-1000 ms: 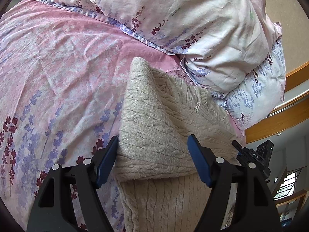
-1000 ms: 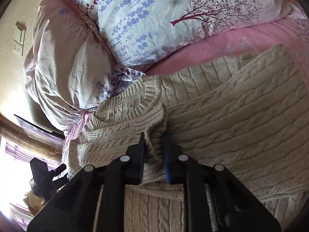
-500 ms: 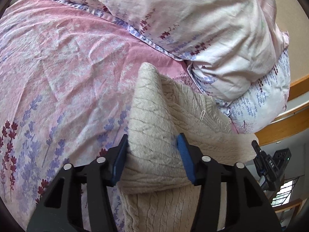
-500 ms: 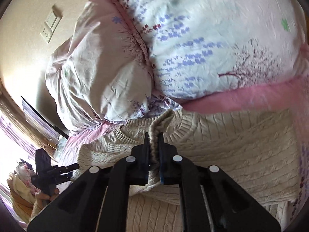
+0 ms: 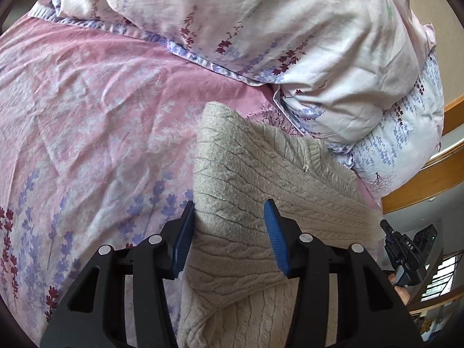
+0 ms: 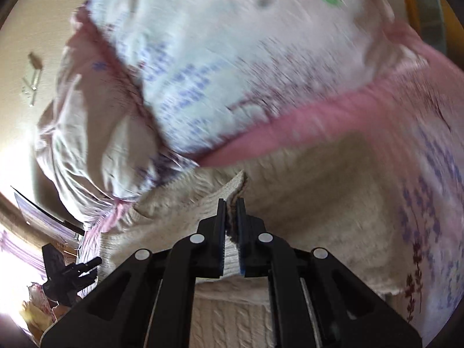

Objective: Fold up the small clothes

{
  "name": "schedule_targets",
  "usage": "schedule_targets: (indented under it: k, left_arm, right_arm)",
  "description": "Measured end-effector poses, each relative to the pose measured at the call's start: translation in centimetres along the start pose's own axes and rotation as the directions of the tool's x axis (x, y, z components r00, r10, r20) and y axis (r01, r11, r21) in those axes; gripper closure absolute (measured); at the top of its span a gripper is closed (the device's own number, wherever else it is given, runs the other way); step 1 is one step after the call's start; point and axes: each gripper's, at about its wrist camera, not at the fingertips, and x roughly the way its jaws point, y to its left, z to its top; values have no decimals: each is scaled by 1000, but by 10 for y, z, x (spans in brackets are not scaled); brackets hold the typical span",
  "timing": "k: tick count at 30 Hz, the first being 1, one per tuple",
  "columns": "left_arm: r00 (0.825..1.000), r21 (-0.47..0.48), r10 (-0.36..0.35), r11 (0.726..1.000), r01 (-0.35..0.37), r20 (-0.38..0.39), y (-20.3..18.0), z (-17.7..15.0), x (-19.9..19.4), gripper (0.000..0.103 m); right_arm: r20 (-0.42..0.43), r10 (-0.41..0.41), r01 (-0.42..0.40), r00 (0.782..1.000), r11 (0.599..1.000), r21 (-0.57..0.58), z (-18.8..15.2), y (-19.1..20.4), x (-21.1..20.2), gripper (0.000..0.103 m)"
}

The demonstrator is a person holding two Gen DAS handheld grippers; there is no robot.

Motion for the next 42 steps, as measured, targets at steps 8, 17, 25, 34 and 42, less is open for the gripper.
schedule_targets:
  k: [8, 17, 25, 34, 42]
  left_arm:
    - [998, 52, 51, 997, -53, 36, -8, 11, 2, 92]
    - [998, 35, 48, 998, -50, 34, -1, 16, 2, 93]
    - [998, 24, 53, 998, -54, 25, 0, 14, 1, 92]
    - [989, 79, 128, 988, -133, 68, -8, 16, 4, 93]
    - [983, 103, 120, 986, -135, 138, -13, 12, -23, 89]
  right_arm:
    - [21, 31, -32, 999, 998, 52, -7, 0, -21, 97]
    - [-74, -7, 17, 997, 992, 124, -13, -30, -8, 73]
    - [-125, -12, 18, 992, 999, 44, -29, -13, 1, 77]
    - [-79, -71, 73, 994, 997, 23, -35, -19, -7, 97]
    - [64, -84, 93, 994, 984, -152, -32, 18, -35, 66]
